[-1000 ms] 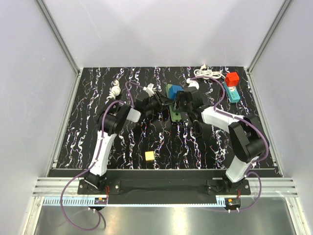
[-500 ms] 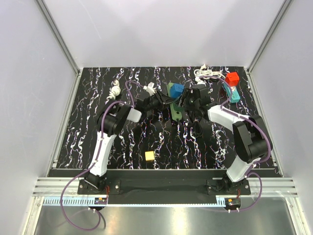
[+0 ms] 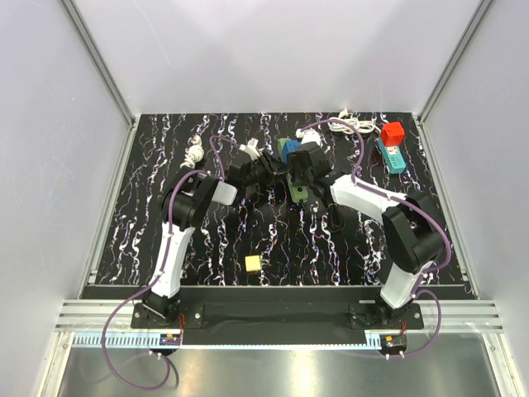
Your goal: Pull the plug off the socket
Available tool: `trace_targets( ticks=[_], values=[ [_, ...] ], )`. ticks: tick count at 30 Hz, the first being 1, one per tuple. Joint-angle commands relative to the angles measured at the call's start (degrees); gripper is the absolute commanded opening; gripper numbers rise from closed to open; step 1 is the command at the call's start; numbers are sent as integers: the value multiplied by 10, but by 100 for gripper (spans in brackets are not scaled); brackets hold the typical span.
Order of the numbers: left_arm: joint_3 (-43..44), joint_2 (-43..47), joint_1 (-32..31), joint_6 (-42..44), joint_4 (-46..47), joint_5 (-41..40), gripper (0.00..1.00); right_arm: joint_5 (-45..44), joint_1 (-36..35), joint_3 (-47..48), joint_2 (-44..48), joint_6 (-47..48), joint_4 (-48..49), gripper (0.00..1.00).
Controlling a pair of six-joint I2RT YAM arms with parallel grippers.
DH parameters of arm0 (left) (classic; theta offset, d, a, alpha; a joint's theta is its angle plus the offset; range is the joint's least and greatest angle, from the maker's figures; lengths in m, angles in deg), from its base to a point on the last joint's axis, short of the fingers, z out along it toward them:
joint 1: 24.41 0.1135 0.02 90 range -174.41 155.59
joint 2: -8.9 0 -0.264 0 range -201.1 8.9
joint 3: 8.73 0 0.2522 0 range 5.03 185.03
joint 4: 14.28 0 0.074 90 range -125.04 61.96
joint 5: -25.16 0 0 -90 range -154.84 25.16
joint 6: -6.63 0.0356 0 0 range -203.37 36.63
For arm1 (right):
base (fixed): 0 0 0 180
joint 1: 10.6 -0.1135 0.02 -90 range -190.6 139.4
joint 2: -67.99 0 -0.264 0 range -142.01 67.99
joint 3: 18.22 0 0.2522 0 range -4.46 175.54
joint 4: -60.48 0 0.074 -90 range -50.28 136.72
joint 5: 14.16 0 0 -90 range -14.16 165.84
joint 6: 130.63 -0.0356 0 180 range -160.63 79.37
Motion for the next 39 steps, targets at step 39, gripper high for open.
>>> trace_targets(
  ticks=[39],
  values=[
    [-29, 0, 16, 55, -23, -68, 0, 238, 184, 11, 68, -183, 78, 0]
  ],
)
